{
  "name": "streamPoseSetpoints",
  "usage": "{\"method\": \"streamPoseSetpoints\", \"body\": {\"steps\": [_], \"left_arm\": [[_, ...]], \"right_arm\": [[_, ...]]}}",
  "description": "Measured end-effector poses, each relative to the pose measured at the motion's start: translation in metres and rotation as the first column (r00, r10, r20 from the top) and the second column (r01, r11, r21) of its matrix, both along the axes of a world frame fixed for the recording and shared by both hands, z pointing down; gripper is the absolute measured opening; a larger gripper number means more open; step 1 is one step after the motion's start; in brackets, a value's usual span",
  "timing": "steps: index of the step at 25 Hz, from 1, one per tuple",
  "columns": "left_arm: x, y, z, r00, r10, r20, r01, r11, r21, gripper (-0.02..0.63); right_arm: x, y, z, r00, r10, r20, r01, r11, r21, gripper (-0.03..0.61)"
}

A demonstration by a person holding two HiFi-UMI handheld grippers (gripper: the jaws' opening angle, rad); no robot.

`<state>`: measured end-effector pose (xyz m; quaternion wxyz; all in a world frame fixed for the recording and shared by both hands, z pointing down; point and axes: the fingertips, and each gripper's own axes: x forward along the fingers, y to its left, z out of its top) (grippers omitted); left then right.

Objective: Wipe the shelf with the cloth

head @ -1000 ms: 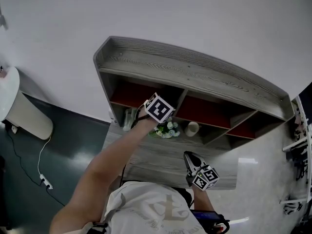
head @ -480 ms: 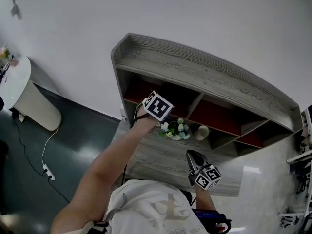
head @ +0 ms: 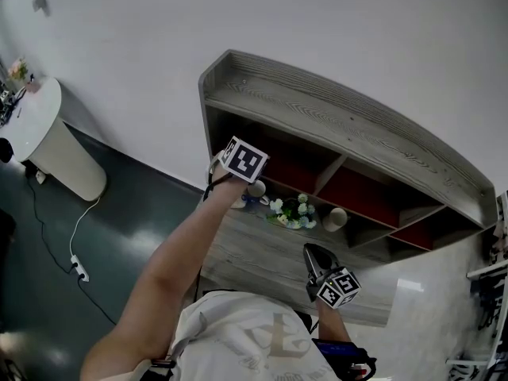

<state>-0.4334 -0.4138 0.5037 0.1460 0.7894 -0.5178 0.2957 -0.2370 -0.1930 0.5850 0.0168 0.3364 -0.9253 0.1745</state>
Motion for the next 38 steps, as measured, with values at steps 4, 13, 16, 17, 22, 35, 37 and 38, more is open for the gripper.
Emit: {"method": "streamPoseSetpoints", "body": {"steps": [4, 13, 16, 17, 22, 35, 37, 38], "left_arm": [[-0.020, -0.007, 0.000, 0.998, -0.066, 0.010, 0.066, 0.998, 0.000, 0.100], [-0.045, 0.009, -0.001, 0.974, -0.215, -0.078, 0.215, 0.977, -0.001, 0.100], [-0.050, 0.017, -0.005, 0.970, -0.219, -0.103, 0.221, 0.975, 0.014, 0.100], [-0.052, 0.021, -0.005, 0.969, -0.223, -0.106, 0.226, 0.974, 0.019, 0.100], [-0.057, 0.041, -0.009, 0.965, -0.226, -0.133, 0.235, 0.970, 0.059, 0.098], [-0.065, 0.102, -0.002, 0.918, -0.107, -0.382, 0.210, 0.948, 0.237, 0.098], [-0.065, 0.113, 0.002, 0.913, -0.077, -0.401, 0.196, 0.945, 0.263, 0.098], [-0.064, 0.119, 0.004, 0.910, -0.063, -0.410, 0.188, 0.943, 0.273, 0.098]], "right_arm": [[0.001, 0.002, 0.001, 1.000, -0.003, -0.001, 0.003, 1.000, -0.003, 0.005], [-0.004, 0.007, 0.004, 1.000, -0.022, 0.000, 0.022, 1.000, -0.007, 0.005], [-0.007, 0.008, 0.007, 1.000, -0.030, -0.001, 0.030, 0.999, -0.010, 0.005], [-0.008, 0.008, 0.007, 0.999, -0.034, -0.002, 0.034, 0.999, -0.011, 0.005], [-0.014, 0.010, 0.006, 0.999, -0.052, 0.001, 0.052, 0.999, -0.007, 0.005], [-0.021, 0.008, 0.006, 0.998, -0.068, -0.004, 0.068, 0.998, -0.002, 0.005], [-0.021, 0.008, 0.006, 0.998, -0.069, -0.007, 0.069, 0.998, -0.001, 0.005], [-0.021, 0.008, 0.005, 0.998, -0.069, -0.009, 0.069, 0.998, 0.000, 0.005]]}}
